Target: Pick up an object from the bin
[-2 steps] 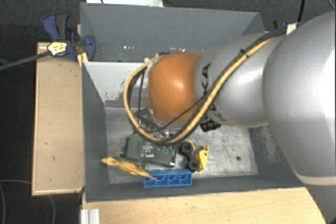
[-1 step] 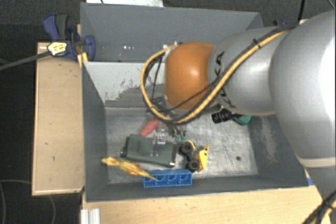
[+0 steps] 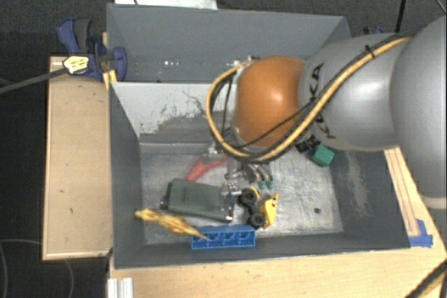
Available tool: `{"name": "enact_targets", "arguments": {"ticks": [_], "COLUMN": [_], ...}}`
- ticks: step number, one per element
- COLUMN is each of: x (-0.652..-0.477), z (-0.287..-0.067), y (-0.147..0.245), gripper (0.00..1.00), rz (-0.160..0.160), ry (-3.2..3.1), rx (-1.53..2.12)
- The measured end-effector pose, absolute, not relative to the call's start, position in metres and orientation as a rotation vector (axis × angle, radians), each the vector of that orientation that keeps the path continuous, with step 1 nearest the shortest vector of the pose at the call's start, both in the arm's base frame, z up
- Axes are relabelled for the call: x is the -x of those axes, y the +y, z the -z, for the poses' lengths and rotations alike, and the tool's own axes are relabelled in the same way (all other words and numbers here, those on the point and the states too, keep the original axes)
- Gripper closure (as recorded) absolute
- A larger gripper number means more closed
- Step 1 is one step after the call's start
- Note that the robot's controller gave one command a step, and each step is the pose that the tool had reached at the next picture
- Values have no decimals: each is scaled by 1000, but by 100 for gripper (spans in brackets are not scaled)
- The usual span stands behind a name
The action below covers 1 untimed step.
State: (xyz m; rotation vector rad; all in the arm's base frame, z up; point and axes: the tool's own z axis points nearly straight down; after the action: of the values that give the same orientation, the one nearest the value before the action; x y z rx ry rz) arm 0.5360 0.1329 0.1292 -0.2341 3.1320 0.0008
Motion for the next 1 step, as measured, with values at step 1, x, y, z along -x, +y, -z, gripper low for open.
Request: {"name": "enact_targets", "arguments": {"ticks": [1], "x": [-577], "z": [-135], "y": [137], "gripper": [0], "rz": [-2], "ry": [3138], "rx": [-2]}}
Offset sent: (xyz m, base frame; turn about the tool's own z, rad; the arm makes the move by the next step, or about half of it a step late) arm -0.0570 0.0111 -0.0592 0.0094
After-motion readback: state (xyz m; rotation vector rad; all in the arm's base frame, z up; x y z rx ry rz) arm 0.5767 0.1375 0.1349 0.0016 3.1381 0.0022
